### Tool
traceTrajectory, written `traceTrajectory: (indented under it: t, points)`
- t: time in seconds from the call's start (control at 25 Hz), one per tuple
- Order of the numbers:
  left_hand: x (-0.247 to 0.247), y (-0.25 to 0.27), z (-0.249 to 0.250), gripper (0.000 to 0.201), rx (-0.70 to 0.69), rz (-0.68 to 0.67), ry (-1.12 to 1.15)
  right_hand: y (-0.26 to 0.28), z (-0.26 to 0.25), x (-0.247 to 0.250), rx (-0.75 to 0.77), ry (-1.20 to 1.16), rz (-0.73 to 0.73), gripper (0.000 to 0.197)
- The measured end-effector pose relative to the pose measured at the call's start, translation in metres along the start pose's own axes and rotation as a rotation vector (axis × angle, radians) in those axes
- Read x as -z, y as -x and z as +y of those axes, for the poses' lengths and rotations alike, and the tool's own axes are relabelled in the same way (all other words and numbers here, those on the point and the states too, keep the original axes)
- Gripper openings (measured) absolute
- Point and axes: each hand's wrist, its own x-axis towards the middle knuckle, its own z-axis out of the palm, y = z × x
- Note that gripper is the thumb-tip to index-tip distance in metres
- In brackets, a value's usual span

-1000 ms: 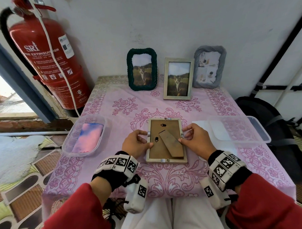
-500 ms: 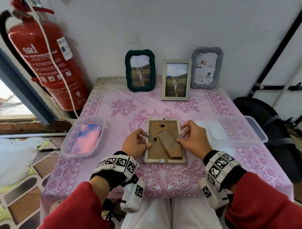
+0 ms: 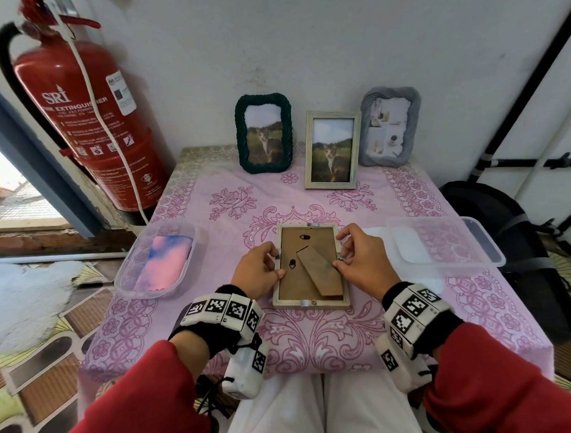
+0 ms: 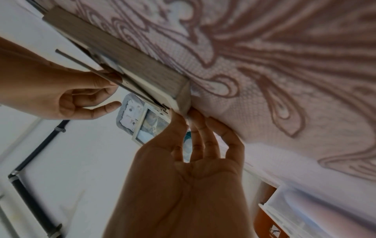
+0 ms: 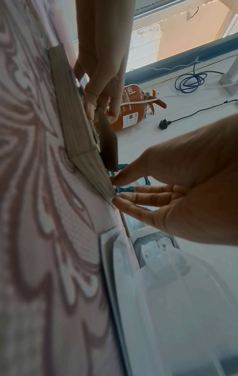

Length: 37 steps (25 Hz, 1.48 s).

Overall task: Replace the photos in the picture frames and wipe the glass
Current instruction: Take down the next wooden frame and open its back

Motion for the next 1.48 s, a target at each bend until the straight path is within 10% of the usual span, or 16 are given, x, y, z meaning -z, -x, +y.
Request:
traceTrajectory:
  t: [1.48]
  points:
    - [0.000, -0.008, 0.006, 0.029, -0.029, 0.059, -0.271, 0.000, 0.003, 0.002, -0.007, -0.010, -0.064, 0.035]
